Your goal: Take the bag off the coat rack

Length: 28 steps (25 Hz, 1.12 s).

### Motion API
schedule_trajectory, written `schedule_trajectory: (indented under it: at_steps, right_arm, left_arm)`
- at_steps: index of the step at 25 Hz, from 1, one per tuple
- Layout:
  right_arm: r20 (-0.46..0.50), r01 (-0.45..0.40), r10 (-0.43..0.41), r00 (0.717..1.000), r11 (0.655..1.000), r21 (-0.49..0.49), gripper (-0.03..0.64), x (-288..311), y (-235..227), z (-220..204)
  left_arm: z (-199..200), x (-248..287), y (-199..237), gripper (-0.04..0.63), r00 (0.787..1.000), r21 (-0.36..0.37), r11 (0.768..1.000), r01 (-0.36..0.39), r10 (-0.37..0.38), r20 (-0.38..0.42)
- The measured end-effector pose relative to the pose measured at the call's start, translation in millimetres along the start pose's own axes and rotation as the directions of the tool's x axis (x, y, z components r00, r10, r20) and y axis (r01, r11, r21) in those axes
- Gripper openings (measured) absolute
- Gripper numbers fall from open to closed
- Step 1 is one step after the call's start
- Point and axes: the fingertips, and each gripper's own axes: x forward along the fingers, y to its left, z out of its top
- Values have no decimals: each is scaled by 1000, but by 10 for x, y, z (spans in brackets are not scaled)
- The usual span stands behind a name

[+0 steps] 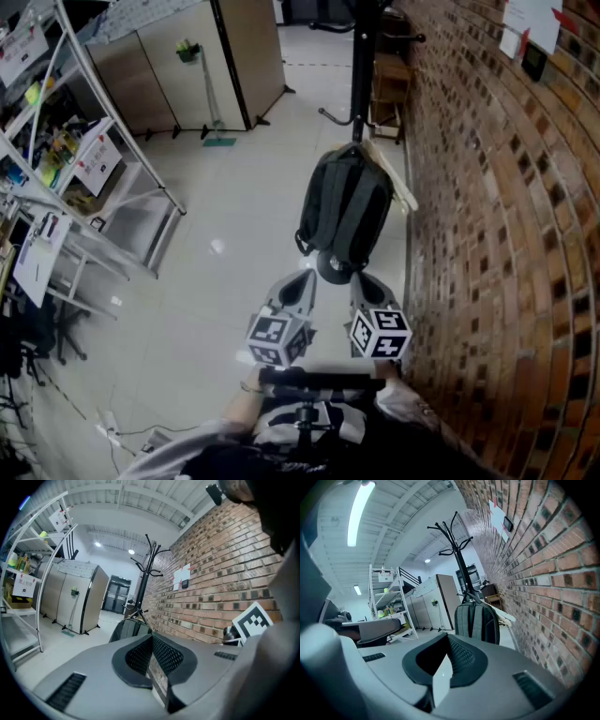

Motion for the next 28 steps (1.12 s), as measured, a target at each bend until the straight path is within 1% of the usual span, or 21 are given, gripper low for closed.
schedule_trajectory:
  at_steps: [4, 8, 12, 16, 19, 22, 23, 25, 26, 27, 28]
  right_arm:
    - [-4, 13, -13, 1000, 1000, -17, 3, 137, -128, 12]
    - [-8, 7, -7, 1000, 1000, 22, 3, 285, -178, 54]
    - [3, 30, -30, 1000, 999, 35, 3, 500, -258, 137]
    - [44, 88, -90, 995, 995, 43, 3, 848, -407, 330]
    - [72, 142, -143, 987, 990, 25, 3, 1127, -532, 528]
    - [95, 202, -204, 974, 979, 31, 3, 1350, -623, 752]
    - [98, 220, -221, 970, 975, 24, 3, 1420, -657, 814]
    - [87, 262, -259, 962, 965, -30, 4, 1574, -743, 909]
    - [76, 287, -282, 956, 955, -69, 13, 1654, -791, 955]
    - [71, 312, -305, 950, 945, -104, 70, 1730, -834, 1013]
    - [74, 333, -326, 942, 934, -129, 99, 1801, -871, 1084]
  left_arm:
    - [-75, 104, 31, 8, 1000, 6, 1000, -14, 14, -13]
    - [-95, 250, 134, 8, 1000, 6, 1000, -20, 20, -23]
    - [-91, 499, 292, 8, 1000, 13, 1000, -2, 2, -30]
    - [-67, 877, 491, 8, 997, -2, 999, 52, -52, -50]
    - [68, 1196, 632, 8, 993, 6, 995, 102, -102, -54]
    - [214, 1491, 737, 8, 986, 10, 987, 160, -159, -57]
    - [249, 1586, 762, 8, 982, 7, 984, 180, -179, -60]
    - [306, 1768, 809, 8, 974, 3, 976, 217, -217, -64]
    - [328, 1851, 832, 8, 970, 6, 972, 233, -233, -66]
    - [346, 1931, 855, 8, 967, 10, 969, 248, -247, -69]
    - [363, 2009, 880, 8, 963, 13, 965, 262, -261, -71]
